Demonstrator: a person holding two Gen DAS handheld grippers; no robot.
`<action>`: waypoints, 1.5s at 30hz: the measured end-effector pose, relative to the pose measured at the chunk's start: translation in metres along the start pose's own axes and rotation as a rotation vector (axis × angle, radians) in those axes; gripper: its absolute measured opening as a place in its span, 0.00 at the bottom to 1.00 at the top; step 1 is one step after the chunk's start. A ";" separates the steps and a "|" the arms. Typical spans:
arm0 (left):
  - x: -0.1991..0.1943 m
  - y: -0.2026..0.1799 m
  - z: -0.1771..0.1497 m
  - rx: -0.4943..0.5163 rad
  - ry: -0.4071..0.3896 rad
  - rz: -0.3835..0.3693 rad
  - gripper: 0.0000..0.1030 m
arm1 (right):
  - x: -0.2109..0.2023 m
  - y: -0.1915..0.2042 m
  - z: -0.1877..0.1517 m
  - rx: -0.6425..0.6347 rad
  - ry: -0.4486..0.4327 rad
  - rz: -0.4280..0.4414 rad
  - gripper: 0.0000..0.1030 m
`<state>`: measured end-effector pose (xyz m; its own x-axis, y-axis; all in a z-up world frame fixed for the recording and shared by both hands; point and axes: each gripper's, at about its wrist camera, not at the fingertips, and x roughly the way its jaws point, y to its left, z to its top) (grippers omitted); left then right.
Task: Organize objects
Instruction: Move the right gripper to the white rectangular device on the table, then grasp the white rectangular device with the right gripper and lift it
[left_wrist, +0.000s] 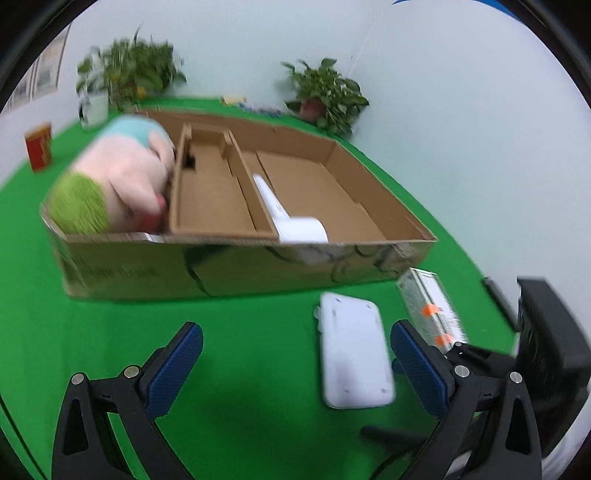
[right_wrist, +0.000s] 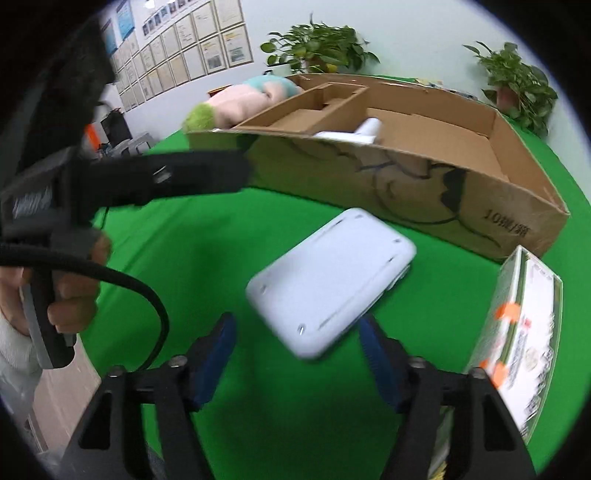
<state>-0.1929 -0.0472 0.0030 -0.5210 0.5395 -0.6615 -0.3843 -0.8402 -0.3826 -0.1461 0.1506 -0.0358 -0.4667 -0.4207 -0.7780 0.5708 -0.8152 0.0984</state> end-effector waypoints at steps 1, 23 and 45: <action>0.003 0.002 0.000 -0.011 0.008 -0.017 0.99 | -0.001 0.002 -0.002 0.003 -0.015 -0.028 0.83; 0.082 0.000 -0.004 -0.182 0.283 -0.346 0.65 | 0.009 -0.007 0.005 0.203 -0.043 -0.031 0.72; 0.083 0.000 -0.010 -0.220 0.332 -0.347 0.53 | 0.010 0.009 0.006 0.069 -0.010 -0.132 0.81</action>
<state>-0.2285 -0.0030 -0.0579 -0.1085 0.7713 -0.6272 -0.3039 -0.6264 -0.7178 -0.1491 0.1369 -0.0390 -0.5415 -0.3122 -0.7806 0.4566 -0.8888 0.0387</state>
